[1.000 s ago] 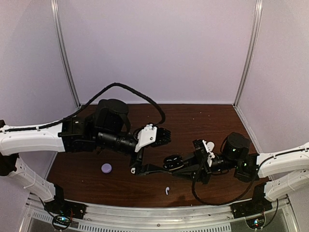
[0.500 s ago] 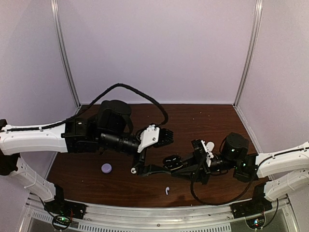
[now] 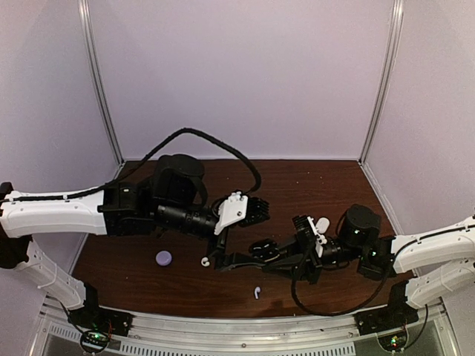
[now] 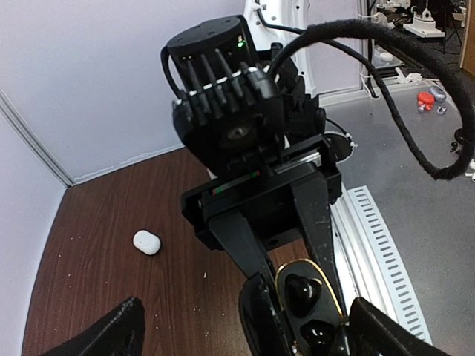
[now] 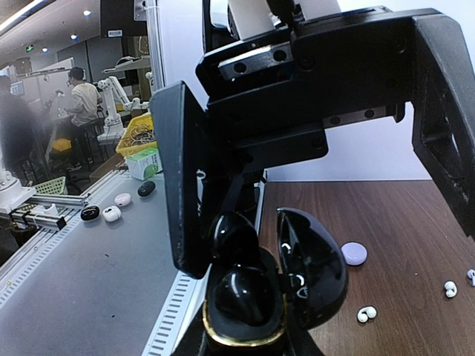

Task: Insert the wireless bluetooth earbuds into the charging case
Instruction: Adjust the left earbud in the left side groove of the charging case.

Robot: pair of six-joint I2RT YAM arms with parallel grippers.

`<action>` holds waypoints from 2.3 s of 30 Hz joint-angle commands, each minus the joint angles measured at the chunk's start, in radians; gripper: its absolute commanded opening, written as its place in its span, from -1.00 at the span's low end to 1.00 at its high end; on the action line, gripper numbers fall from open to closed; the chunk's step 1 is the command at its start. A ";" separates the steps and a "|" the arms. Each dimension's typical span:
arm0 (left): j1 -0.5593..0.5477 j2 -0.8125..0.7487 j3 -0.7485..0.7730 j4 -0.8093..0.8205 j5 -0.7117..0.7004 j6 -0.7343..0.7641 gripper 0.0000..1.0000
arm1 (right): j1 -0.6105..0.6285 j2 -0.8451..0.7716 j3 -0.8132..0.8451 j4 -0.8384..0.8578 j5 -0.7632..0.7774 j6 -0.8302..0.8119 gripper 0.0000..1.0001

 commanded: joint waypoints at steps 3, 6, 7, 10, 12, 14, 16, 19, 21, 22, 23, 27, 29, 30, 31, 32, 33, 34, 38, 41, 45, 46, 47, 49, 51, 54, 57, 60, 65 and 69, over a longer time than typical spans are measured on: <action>0.008 0.022 0.025 0.068 -0.016 -0.002 0.93 | 0.026 0.002 0.039 0.047 -0.044 0.008 -1.00; 0.007 0.028 0.022 0.069 -0.008 -0.002 0.93 | 0.027 -0.005 0.042 0.047 -0.042 0.009 -1.00; 0.007 0.030 0.021 0.070 -0.004 -0.003 0.93 | 0.027 -0.008 0.043 0.048 -0.041 0.009 -1.00; 0.007 0.040 0.018 0.072 0.006 -0.004 0.93 | 0.027 -0.016 0.045 0.050 -0.040 0.011 -1.00; 0.007 0.043 0.016 0.081 0.009 -0.009 0.93 | 0.028 -0.018 0.048 0.050 -0.040 0.011 -1.00; 0.008 0.044 0.012 0.095 0.013 -0.016 0.94 | 0.030 -0.017 0.049 0.050 -0.041 0.010 -1.00; 0.007 0.043 0.006 0.110 0.016 -0.024 0.93 | 0.030 -0.015 0.049 0.049 -0.041 0.010 -1.00; 0.009 0.044 0.005 0.123 0.015 -0.034 0.93 | 0.033 -0.012 0.048 0.050 -0.040 0.010 -1.00; 0.008 0.050 0.011 0.123 0.027 -0.036 0.94 | 0.033 -0.011 0.047 0.052 -0.038 0.011 -1.00; 0.009 0.053 0.015 0.124 0.038 -0.037 0.94 | 0.033 -0.010 0.047 0.055 -0.037 0.012 -1.00; 0.009 0.056 0.017 0.124 0.050 -0.037 0.95 | 0.033 -0.010 0.047 0.061 -0.035 0.015 -1.00; 0.008 0.067 0.024 0.121 0.076 -0.038 0.95 | 0.033 -0.007 0.043 0.077 -0.031 0.029 -1.00; 0.008 0.067 0.021 0.119 0.073 -0.038 0.95 | 0.032 -0.013 0.038 0.082 -0.025 0.033 -1.00; 0.007 0.064 0.018 0.118 0.074 -0.037 0.95 | 0.032 -0.017 0.034 0.083 -0.022 0.035 -1.00; 0.008 0.061 0.017 0.119 0.078 -0.037 0.95 | 0.032 -0.022 0.030 0.085 -0.019 0.037 -1.00; 0.007 0.057 0.014 0.120 0.086 -0.034 0.95 | 0.032 -0.023 0.030 0.085 -0.017 0.039 -1.00; 0.007 0.050 0.012 0.123 0.093 -0.033 0.95 | 0.031 -0.025 0.027 0.085 -0.013 0.040 -1.00; 0.007 0.043 0.010 0.128 0.100 -0.033 0.95 | 0.029 -0.027 0.025 0.085 -0.011 0.041 -1.00; 0.006 -0.005 0.000 0.153 0.125 -0.041 0.95 | 0.018 -0.030 0.004 0.102 0.005 0.052 -1.00; 0.007 -0.051 -0.018 0.174 0.071 -0.075 0.95 | 0.004 -0.033 -0.015 0.117 0.010 0.064 -1.00; 0.037 -0.092 -0.039 0.180 0.030 -0.148 0.95 | -0.013 -0.058 -0.035 0.123 0.025 0.073 -1.00; 0.053 -0.100 -0.052 0.185 0.043 -0.173 0.95 | -0.016 -0.066 -0.036 0.116 0.034 0.070 -1.00; 0.067 -0.107 -0.064 0.188 0.059 -0.193 0.95 | -0.021 -0.074 -0.038 0.109 0.043 0.068 -1.00; 0.083 -0.124 -0.095 0.224 0.072 -0.220 0.95 | -0.032 -0.090 -0.046 0.099 0.068 0.068 -1.00; 0.086 -0.144 -0.136 0.259 0.063 -0.237 0.95 | -0.041 -0.105 -0.049 0.087 0.098 0.076 -1.00; 0.086 -0.154 -0.177 0.297 0.071 -0.253 0.95 | -0.054 -0.124 -0.052 0.068 0.136 0.094 -1.00; 0.086 -0.138 -0.190 0.320 0.109 -0.261 0.95 | -0.062 -0.125 -0.050 0.060 0.136 0.110 -1.00; 0.087 -0.107 -0.195 0.351 0.162 -0.265 0.95 | -0.064 -0.113 -0.042 0.060 0.130 0.123 -1.00; 0.080 -0.063 -0.198 0.413 0.209 -0.271 0.95 | -0.064 -0.100 -0.036 0.065 0.126 0.131 -1.00; 0.071 -0.040 -0.184 0.423 0.209 -0.259 0.95 | -0.065 -0.095 -0.030 0.064 0.128 0.137 -1.00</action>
